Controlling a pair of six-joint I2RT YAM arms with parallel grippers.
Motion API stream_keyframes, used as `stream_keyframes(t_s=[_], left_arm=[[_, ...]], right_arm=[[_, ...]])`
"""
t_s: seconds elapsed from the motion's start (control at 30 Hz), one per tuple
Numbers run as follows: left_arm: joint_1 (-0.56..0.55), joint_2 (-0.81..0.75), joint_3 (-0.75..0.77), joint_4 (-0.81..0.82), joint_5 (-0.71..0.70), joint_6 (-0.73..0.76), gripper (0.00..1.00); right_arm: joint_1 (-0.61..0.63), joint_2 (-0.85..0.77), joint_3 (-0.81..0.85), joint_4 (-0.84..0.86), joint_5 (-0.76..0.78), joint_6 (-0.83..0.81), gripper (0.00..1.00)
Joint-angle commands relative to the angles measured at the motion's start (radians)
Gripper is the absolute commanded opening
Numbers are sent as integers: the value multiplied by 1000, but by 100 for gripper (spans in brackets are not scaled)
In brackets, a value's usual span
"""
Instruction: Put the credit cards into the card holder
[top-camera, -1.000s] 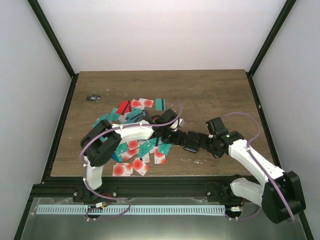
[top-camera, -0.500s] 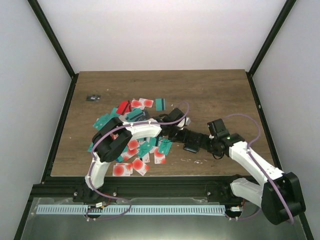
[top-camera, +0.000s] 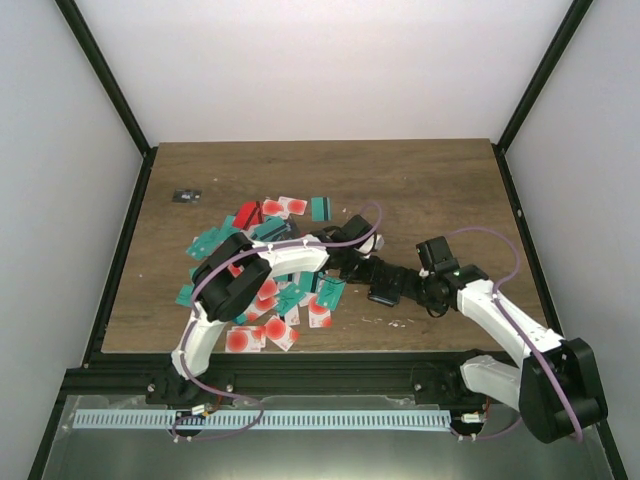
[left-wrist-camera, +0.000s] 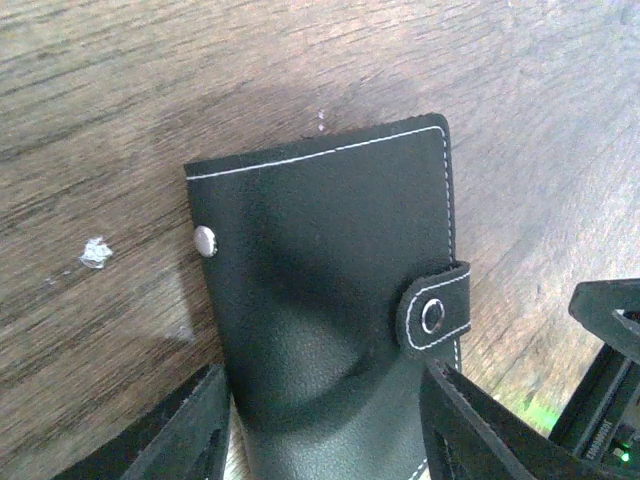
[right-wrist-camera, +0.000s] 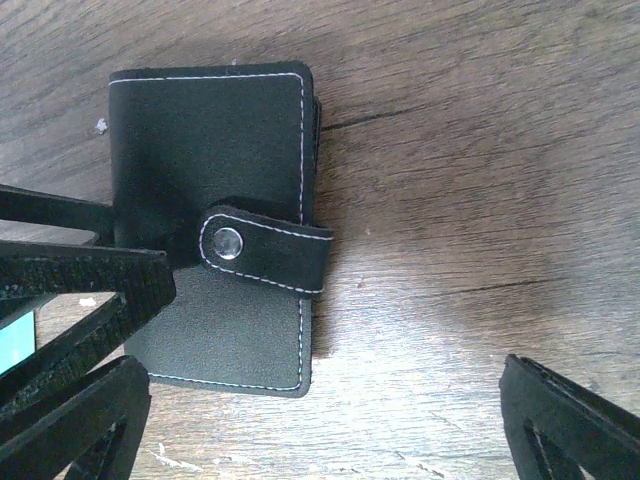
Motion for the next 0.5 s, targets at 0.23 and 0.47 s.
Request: stream_keyframes(t_s=[0.23, 0.47], left_arm=[[-4, -3, 30, -109, -75, 15, 47], [-3, 34, 18, -112, -77, 40, 30]], right_arm=[[-6, -20, 39, 13, -3, -34, 97], [-6, -30, 38, 10, -9, -40, 98]])
